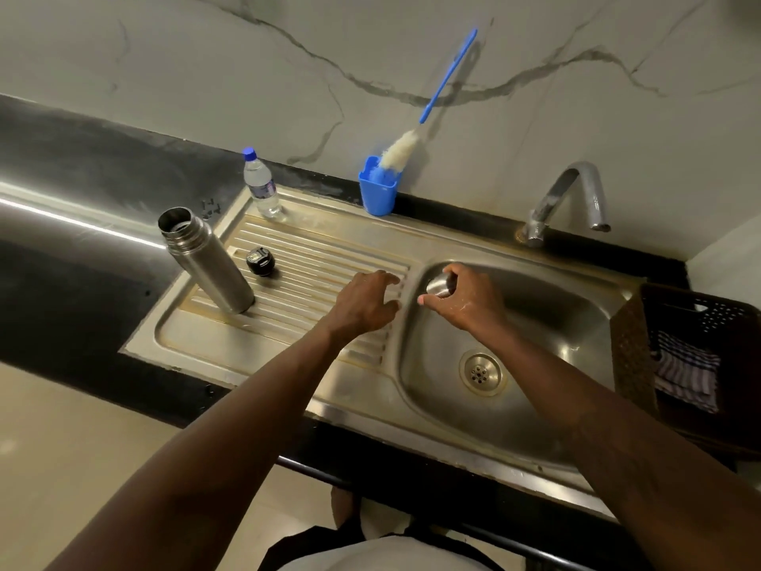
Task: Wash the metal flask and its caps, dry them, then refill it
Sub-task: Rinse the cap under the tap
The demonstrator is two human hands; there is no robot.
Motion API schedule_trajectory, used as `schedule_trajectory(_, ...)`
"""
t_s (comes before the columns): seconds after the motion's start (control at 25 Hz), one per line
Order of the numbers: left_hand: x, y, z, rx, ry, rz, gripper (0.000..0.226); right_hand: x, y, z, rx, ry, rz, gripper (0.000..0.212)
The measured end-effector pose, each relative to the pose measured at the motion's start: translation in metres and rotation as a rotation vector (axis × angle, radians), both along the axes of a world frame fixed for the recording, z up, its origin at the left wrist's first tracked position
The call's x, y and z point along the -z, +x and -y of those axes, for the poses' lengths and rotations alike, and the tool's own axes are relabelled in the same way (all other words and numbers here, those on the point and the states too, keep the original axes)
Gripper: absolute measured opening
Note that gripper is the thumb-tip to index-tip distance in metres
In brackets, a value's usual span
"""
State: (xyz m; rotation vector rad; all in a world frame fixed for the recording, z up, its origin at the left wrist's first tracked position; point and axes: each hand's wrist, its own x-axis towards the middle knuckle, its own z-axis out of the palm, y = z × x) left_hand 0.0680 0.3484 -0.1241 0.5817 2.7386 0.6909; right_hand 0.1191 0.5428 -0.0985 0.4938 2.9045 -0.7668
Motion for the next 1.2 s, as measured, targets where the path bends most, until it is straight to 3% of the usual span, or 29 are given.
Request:
schedule_trajectory(0.24,0.011,0.003,0.086,-0.361,0.149,-0.069,0.038,0.001,-0.053,0.098,-0.242,-0.094,-0.038,0.066)
schedule_trajectory(0.44,0.018,0.008,0.142,-0.505,0.199,-0.064,0.032,0.007,-0.094,0.17,-0.396,-0.091,-0.075,0.075)
schedule_trajectory(0.68,0.026,0.002,0.164,-0.529,0.202,-0.03,0.034,0.024,-0.142,0.208,-0.391,-0.062,-0.045,0.065)
schedule_trajectory(1.2,0.043,-0.028,0.152,-0.506,0.289,-0.015,0.036,0.053,-0.206,0.223,-0.394,-0.113,-0.042,0.083)
